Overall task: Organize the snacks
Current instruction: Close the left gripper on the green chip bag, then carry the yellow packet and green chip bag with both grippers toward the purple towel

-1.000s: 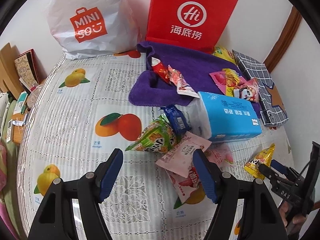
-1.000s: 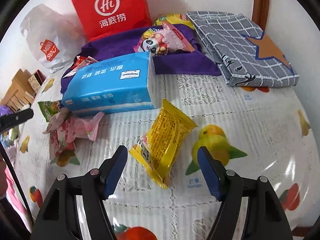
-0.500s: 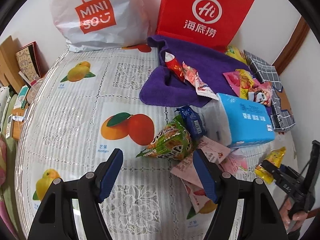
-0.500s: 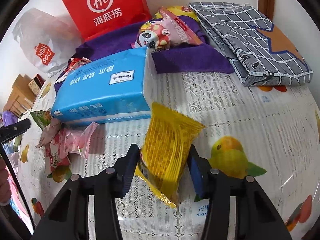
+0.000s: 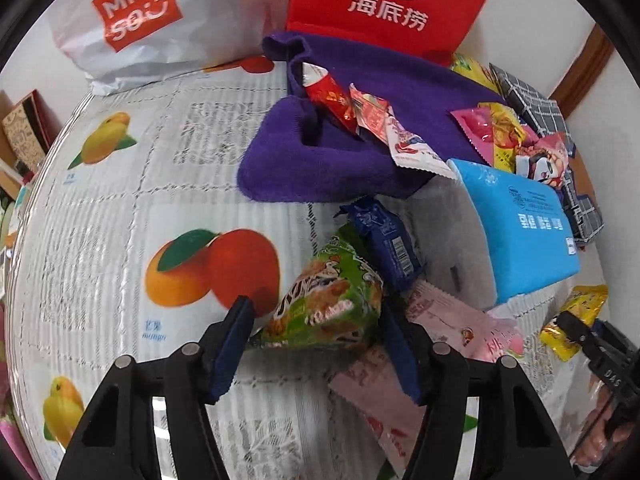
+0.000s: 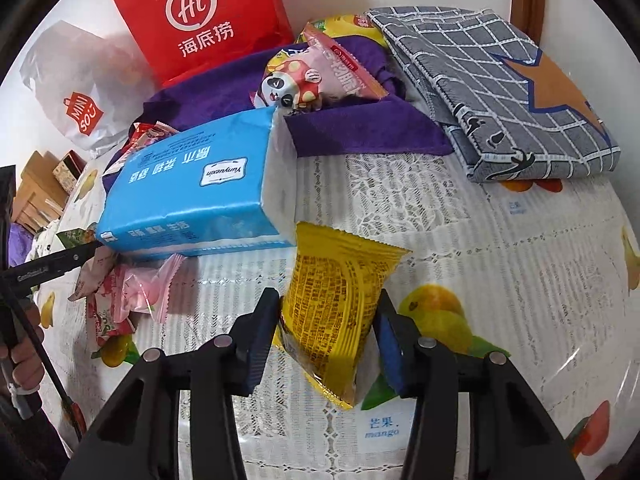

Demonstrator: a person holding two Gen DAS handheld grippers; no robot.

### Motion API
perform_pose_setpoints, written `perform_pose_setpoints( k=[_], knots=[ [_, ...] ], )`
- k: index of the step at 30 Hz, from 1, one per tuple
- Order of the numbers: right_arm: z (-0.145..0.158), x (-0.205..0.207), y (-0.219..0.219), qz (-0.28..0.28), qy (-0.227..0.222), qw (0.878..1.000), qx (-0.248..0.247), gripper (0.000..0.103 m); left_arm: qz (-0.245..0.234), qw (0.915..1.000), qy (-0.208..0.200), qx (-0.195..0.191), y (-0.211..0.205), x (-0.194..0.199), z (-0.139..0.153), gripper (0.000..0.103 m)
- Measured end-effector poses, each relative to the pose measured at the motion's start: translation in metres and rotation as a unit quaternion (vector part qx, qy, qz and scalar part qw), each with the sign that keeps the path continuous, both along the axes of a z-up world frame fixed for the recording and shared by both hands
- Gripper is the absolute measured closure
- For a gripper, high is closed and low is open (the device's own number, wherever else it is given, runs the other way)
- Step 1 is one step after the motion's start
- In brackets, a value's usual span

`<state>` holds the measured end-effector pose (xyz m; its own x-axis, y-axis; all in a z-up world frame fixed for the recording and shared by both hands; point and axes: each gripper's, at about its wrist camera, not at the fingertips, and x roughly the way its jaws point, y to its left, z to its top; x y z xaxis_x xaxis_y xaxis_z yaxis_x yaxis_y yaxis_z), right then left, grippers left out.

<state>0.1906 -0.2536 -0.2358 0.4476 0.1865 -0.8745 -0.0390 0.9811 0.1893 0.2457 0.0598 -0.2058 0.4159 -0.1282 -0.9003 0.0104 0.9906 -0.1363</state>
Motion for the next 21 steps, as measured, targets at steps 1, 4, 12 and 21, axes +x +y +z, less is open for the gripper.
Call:
perform_pose_setpoints(
  k=[1, 4, 12, 21],
  knots=[
    [0.0, 0.001, -0.001, -0.001, 0.001, 1.0, -0.002, 0.056, -0.004, 1.0, -0.001, -0.001, -0.001, 0.0, -0.001, 0.046],
    [0.002, 0.002, -0.002, -0.004, 0.001, 1.0, -0.008, 0.056, -0.01, 0.9999, -0.004, -0.009, -0.003, -0.001, 0.001, 0.056],
    [0.027, -0.006, -0.001, -0.004, -0.025, 1.0, -0.013, 0.057, 0.01, 0.9998, -0.014, -0.007, 0.009, -0.018, 0.017, 0.059],
    [0.064, -0.02, 0.002, -0.012, -0.062, 0.998, -0.01, 0.057, 0.036, 0.998, -0.05, -0.011, 0.028, -0.054, 0.058, 0.059]
  ],
)
